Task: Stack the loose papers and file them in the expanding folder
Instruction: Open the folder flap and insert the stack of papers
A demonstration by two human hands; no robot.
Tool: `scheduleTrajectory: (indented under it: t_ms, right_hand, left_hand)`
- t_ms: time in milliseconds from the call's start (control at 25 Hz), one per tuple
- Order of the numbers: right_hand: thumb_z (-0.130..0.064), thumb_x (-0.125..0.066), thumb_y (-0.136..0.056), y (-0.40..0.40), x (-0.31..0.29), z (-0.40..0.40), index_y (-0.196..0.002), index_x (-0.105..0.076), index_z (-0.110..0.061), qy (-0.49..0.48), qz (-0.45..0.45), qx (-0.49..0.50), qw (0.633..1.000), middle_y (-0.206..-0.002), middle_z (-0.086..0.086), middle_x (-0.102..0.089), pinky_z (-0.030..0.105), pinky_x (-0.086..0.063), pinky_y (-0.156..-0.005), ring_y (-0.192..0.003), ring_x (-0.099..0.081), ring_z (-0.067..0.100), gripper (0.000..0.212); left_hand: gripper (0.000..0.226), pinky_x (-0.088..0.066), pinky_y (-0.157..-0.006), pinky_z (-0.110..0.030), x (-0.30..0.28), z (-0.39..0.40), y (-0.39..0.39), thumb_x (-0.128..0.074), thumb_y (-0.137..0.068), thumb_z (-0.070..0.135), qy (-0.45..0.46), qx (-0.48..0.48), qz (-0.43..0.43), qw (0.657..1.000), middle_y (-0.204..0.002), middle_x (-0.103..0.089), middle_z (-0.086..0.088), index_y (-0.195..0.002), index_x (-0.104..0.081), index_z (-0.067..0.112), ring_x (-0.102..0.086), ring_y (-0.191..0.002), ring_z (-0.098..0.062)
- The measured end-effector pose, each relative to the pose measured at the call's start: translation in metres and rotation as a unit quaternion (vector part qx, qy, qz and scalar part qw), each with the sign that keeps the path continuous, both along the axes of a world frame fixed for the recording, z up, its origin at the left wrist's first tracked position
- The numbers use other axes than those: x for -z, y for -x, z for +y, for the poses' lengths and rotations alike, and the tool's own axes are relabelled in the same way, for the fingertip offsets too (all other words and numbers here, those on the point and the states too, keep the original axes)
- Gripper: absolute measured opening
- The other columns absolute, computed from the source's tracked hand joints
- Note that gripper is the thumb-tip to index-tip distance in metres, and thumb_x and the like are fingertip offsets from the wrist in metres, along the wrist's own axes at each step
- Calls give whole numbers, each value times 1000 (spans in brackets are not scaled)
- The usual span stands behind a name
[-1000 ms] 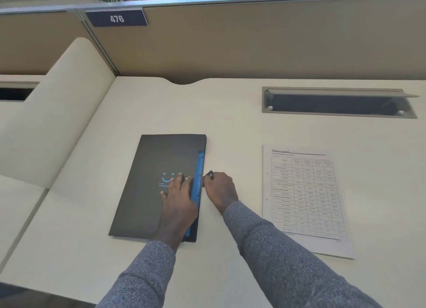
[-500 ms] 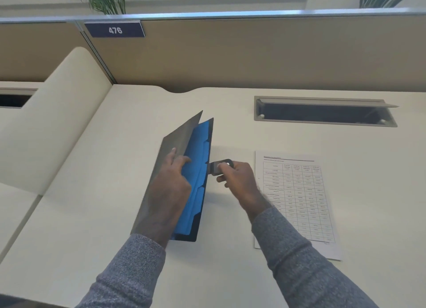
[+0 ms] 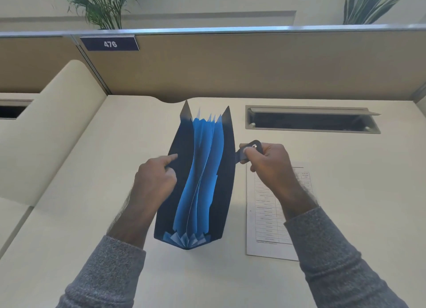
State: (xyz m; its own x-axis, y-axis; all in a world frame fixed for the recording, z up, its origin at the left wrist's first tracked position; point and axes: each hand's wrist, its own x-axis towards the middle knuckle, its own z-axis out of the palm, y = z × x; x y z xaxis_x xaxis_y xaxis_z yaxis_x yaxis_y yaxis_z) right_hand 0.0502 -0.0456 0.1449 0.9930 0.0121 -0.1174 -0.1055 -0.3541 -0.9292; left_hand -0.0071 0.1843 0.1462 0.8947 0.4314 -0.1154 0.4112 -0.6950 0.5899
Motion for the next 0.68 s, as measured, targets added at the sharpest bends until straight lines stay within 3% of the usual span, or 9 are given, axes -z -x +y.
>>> scheduleTrajectory:
  t_ms: [40,120,200,240,320,440,520,600,680]
  right_hand:
    - [-21,-57,-84,0,0,-2,-67,-77,-13,6,-3,-3,1000,-53,-18,-67,30,-42,-49,-49,-50,9,28]
    - [-22,-57,-83,0,0,-4,-65,-77,-14,12,-10,-4,1000,-63,-25,-70,36,-49,-53,-54,-57,9,28]
    - [-22,-57,-83,-1,1,-6,-64,-77,-16,10,-14,1,1000,-72,-27,-72,35,-48,-54,-59,-60,10,28]
    - [-22,-57,-83,-1,2,-6,-64,-77,-17,9,-17,4,1000,-77,-27,-73,34,-48,-54,-59,-60,9,28]
    - [-23,-58,-85,-2,3,-7,-64,-77,-19,14,-26,5,1000,-90,-23,-74,38,-52,-54,-59,-61,14,29]
    - [-25,-57,-86,-3,4,-7,-69,-78,-20,15,-30,-4,999,-93,-25,-72,49,-57,-63,-72,-68,29,28]
    - [-29,-57,-87,-2,4,-7,-72,-78,-21,6,-24,-18,1000,-100,-24,-72,48,-58,-71,-78,-69,21,28]
    - [-36,-57,-89,0,5,-7,-83,-78,-24,1,-28,-36,999,-109,-22,-70,38,-56,-76,-81,-67,12,24]
    - [-43,-58,-89,4,7,-10,-107,-72,-30,-2,-35,-62,997,-112,-19,-67,31,-51,-73,-80,-66,17,26]
  left_hand:
    - [46,-42,-53,-26,0,-1,0,-46,-89,12,19,2,-6,1000,-78,-72,-4,-128,-63,30,-49,-47,-17]
    - [38,-48,-74,-28,0,-5,2,-56,-91,34,46,5,-15,999,-104,-74,-2,-129,-61,29,-63,-77,-17]
    - [54,-43,-96,-32,0,-6,4,-61,-85,53,60,16,-10,998,-132,-63,0,-133,-57,28,-58,-119,-19]
    - [61,-40,-98,-32,0,-6,4,-63,-82,57,59,22,-6,998,-134,-61,0,-135,-55,27,-53,-125,-18]
    - [68,-39,-90,-28,0,-5,4,-66,-78,59,56,30,5,998,-118,-63,2,-137,-51,28,-55,-113,-13]
    - [57,-41,-73,-23,0,-5,3,-65,-85,40,45,51,22,997,-92,-58,5,-139,-48,32,-51,-64,1]
    - [51,-44,-55,-25,3,-6,1,-55,-87,22,59,61,25,996,-75,-65,-4,-137,-50,34,-45,-43,-6]
    - [56,-53,-56,-35,3,-10,1,-45,-85,13,79,79,15,994,-83,-73,-5,-135,-49,39,-56,-48,-18]
    - [64,-57,-65,-45,4,-17,1,-41,-84,11,89,99,3,991,-96,-71,3,-138,-41,47,-64,-63,-31]
